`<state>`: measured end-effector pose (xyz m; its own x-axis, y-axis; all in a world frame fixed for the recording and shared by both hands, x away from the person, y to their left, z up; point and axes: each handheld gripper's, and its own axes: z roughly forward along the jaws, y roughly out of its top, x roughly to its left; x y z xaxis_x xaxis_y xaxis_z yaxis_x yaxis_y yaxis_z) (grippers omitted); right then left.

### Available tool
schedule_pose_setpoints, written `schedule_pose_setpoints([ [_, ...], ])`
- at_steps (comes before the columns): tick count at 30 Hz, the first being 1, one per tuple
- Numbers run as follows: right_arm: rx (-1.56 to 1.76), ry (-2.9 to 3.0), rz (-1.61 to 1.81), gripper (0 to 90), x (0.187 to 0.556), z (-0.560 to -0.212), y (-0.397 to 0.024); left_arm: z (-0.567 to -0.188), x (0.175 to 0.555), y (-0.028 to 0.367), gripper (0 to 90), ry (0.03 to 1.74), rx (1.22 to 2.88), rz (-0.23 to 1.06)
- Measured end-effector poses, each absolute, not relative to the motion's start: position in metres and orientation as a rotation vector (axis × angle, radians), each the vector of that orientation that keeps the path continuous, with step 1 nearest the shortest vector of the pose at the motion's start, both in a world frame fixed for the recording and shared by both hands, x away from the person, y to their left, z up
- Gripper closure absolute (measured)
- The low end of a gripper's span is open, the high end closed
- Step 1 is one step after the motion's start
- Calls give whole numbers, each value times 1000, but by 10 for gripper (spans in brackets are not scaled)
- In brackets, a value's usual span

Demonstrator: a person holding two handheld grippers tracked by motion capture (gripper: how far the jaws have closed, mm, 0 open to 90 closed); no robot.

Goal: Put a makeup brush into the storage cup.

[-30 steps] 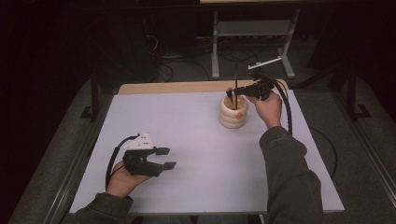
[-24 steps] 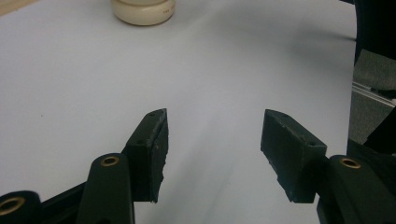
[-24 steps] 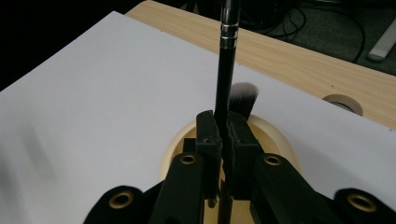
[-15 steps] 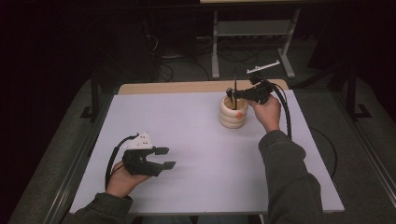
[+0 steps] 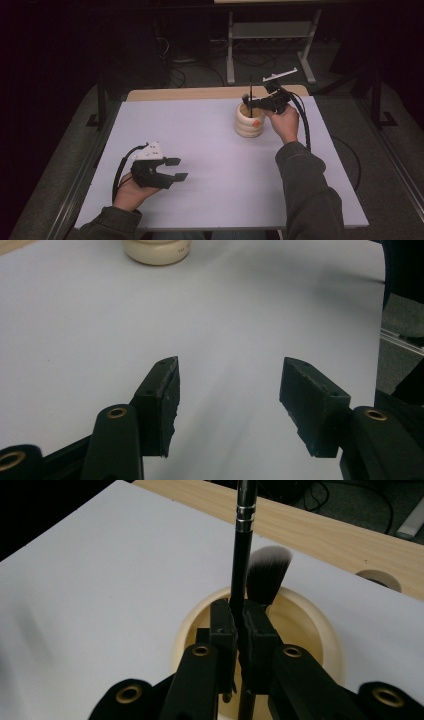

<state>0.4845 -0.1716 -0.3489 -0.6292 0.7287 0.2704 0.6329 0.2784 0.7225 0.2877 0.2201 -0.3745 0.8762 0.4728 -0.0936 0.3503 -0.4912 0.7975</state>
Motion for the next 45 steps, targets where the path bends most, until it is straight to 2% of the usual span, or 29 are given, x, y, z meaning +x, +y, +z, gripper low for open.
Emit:
schedule_pose_setpoints([
  [11, 1295, 2431, 1256, 828, 482, -358, -166, -375, 288, 221, 411, 597, 2135, 172],
  [14, 1310, 2427, 1230, 743, 482, -359, -166, -375, 287, 221, 410, 600, 2130, 172],
  [31, 1315, 2392, 1285, 653, 468, -358, -179, -375, 289, 221, 403, 612, 2134, 175],
  [42, 1296, 2381, 1340, 517, 455, -356, -189, -375, 290, 224, 388, 628, 2111, 176],
  [45, 1284, 2386, 1346, 507, 452, -355, -190, -376, 290, 224, 386, 632, 2108, 176],
])
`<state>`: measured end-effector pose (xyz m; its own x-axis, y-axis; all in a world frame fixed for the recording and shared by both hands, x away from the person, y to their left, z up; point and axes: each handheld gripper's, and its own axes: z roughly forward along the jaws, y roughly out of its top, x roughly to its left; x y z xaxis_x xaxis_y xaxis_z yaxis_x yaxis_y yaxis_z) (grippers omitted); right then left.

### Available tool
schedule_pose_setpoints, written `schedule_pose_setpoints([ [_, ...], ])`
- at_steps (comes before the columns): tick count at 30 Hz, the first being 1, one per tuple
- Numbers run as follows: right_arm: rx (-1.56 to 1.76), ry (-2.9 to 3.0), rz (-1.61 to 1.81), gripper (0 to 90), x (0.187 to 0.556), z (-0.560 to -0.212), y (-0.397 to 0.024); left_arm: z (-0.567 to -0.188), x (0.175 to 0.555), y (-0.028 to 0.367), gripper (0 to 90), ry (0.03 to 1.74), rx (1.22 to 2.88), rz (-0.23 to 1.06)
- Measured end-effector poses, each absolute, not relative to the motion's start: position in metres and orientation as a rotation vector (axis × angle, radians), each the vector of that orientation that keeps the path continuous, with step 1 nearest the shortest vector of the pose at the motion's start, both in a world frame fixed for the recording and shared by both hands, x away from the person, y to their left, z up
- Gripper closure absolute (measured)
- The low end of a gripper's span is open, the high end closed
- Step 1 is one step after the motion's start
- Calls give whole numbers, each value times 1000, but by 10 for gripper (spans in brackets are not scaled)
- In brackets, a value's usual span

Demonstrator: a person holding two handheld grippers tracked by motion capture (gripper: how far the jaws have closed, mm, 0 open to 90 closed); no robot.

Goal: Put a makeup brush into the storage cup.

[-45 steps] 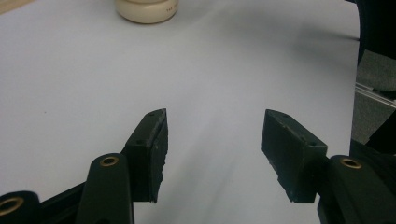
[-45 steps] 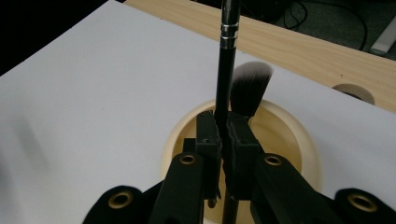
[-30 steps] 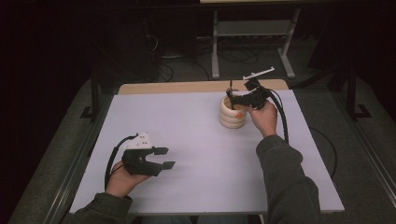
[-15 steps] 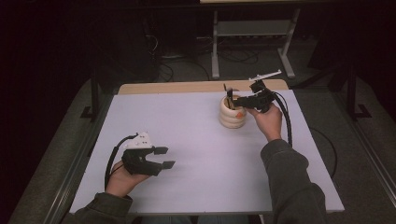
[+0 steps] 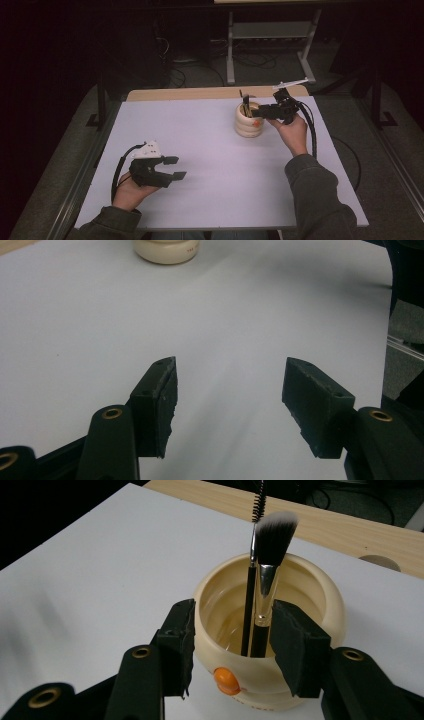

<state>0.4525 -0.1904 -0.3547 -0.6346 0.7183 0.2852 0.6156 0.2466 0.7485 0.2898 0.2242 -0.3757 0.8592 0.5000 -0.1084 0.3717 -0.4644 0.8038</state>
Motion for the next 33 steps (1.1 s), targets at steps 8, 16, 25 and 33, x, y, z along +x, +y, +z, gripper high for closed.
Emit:
schedule_pose_setpoints([
  [8, 1259, 2389, 1336, 476, 443, -355, -190, -375, 289, 226, 386, 633, 2105, 184],
  [16, 1224, 2393, 1344, 443, 435, -349, -191, -374, 290, 230, 387, 643, 2100, 187],
  [25, 1186, 2393, 1357, 408, 426, -352, -192, -375, 291, 233, 384, 660, 2091, 193],
  [33, 1180, 2400, 1357, 383, 418, -353, -191, -375, 291, 234, 381, 667, 2092, 204],
])
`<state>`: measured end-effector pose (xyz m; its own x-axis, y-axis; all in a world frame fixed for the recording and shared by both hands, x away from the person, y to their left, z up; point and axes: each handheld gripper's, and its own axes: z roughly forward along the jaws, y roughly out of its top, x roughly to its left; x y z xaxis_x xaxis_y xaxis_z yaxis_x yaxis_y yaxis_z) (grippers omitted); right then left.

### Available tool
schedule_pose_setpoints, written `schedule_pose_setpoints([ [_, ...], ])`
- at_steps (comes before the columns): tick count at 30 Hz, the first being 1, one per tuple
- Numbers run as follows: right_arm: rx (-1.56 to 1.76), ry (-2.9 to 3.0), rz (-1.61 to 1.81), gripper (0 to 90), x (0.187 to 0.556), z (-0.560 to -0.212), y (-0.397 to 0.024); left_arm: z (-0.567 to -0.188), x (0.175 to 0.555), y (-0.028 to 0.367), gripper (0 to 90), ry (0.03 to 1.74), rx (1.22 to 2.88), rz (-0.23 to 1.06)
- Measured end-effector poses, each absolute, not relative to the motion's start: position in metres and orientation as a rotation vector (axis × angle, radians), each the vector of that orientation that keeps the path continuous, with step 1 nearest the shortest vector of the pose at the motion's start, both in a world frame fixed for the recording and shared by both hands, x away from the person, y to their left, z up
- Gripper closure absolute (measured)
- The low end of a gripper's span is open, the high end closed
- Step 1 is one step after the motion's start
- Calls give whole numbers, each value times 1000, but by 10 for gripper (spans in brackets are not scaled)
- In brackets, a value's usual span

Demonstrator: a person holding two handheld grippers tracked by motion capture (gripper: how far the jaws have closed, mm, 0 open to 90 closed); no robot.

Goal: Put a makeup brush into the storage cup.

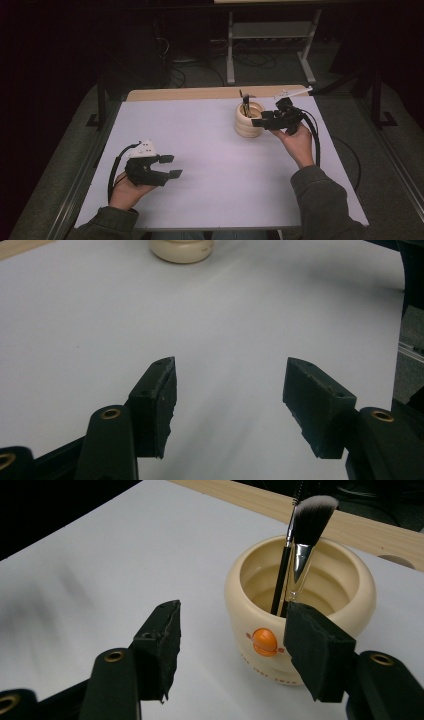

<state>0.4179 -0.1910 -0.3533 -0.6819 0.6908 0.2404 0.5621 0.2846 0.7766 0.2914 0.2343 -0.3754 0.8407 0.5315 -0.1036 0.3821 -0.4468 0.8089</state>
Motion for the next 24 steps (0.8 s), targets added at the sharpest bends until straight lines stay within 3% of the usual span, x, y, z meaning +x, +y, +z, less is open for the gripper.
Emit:
schedule_pose_setpoints([
  [24, 1124, 2411, 1370, 326, 388, -360, -193, -375, 292, 241, 353, 707, 2083, 219],
])
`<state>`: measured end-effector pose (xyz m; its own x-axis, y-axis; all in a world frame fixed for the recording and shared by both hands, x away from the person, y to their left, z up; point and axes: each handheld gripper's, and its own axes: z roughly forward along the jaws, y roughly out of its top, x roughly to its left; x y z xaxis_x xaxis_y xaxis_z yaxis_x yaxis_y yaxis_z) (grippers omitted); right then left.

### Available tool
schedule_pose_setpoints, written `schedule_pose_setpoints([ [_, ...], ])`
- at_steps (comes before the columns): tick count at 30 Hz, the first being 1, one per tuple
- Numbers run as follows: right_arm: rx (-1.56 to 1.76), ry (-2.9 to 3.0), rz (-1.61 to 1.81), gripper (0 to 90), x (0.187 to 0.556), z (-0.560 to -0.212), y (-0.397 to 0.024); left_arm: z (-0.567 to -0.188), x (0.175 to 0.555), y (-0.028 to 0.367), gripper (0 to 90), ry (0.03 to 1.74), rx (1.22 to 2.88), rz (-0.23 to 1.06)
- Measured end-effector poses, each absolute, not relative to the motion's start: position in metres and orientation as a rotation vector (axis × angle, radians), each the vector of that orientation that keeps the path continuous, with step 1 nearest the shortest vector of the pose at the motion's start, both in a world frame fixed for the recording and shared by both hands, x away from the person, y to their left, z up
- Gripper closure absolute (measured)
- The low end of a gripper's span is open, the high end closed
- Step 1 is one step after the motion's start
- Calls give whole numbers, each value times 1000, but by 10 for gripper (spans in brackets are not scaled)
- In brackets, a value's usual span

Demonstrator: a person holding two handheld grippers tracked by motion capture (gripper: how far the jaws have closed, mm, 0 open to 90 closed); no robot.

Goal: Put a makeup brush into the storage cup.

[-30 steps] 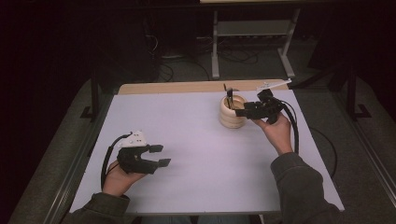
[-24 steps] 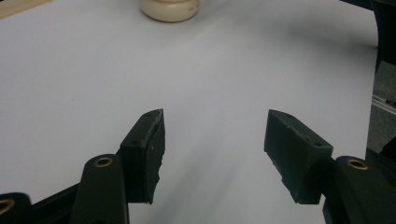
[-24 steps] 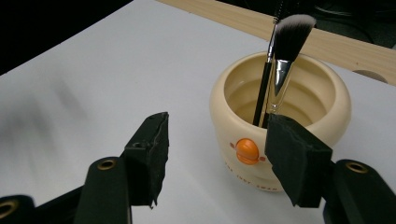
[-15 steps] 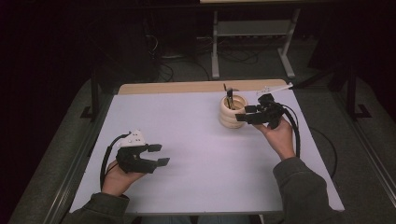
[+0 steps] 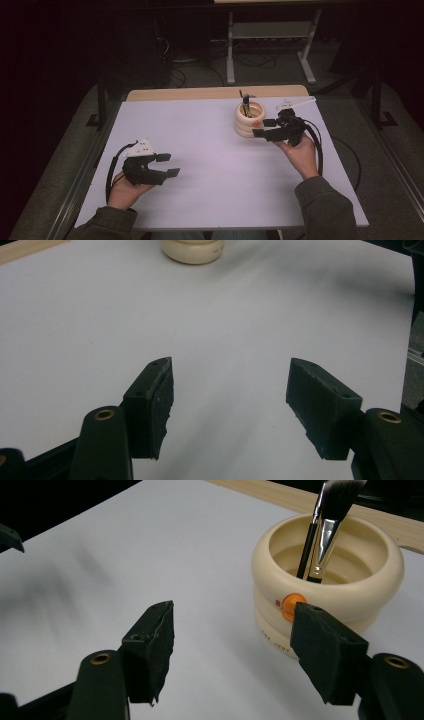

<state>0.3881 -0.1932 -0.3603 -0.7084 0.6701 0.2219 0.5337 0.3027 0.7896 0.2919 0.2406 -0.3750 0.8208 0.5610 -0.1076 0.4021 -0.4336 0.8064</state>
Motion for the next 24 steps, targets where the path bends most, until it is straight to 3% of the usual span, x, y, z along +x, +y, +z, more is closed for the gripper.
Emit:
schedule_pose_setpoints([
  [24, 1116, 2414, 1404, 313, 361, -381, -200, -376, 291, 246, 332, 724, 2070, 254],
])
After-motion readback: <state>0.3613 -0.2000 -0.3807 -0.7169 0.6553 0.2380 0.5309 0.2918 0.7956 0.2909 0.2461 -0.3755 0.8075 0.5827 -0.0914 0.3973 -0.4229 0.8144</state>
